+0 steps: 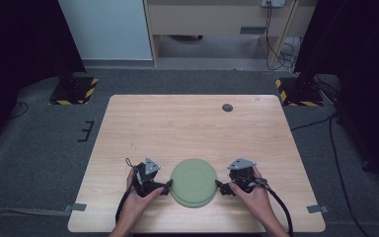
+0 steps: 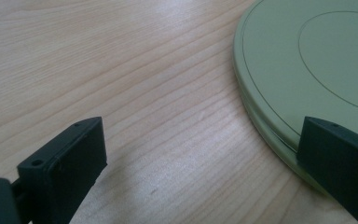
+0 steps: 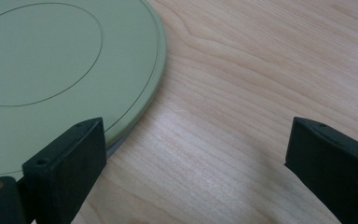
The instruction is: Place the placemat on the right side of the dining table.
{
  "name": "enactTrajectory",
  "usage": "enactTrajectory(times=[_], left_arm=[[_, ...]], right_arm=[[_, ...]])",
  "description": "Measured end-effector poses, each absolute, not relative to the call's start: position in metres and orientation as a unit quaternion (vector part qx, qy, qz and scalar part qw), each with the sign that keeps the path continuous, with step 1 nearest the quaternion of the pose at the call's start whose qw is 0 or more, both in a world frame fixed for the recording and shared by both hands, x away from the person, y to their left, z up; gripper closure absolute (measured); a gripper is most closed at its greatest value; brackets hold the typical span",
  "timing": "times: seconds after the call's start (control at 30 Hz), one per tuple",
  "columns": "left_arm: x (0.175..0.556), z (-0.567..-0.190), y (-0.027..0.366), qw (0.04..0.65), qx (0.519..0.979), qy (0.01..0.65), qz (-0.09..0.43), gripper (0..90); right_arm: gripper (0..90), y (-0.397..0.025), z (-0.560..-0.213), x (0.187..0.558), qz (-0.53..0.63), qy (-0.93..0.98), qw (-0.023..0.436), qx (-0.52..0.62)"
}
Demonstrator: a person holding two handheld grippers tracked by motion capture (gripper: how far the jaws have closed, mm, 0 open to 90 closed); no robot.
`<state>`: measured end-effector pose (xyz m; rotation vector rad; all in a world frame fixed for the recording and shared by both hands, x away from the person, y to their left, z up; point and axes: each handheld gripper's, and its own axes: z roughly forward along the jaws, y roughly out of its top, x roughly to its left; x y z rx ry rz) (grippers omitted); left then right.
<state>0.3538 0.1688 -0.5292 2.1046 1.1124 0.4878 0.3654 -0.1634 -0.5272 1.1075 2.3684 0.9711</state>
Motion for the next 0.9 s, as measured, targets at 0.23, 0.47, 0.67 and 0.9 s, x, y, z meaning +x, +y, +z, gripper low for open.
enactTrajectory(times=[0.23, 0.47, 0.67, 0.9], left_arm=[[0.352, -0.529, 0.168, 0.352, 0.811, 0.43, 0.183, 3.1], [0.353, -0.529, 0.166, 0.349, 0.81, 0.431, 0.189, 1.4], [0.349, -0.529, 0.165, 0.35, 0.81, 0.432, 0.186, 3.3], [0.348, -0.529, 0.165, 0.344, 0.814, 0.428, 0.189, 0.9]], right_arm=[[7.3, -0.165, -0.525, 0.367, 0.345, 0.835, 0.17, 0.393], [6.5, -0.164, -0.526, 0.366, 0.339, 0.839, 0.173, 0.388], [7.0, -0.166, -0.52, 0.37, 0.336, 0.837, 0.16, 0.401], [8.9, -0.152, -0.504, 0.385, 0.321, 0.857, 0.134, 0.381]])
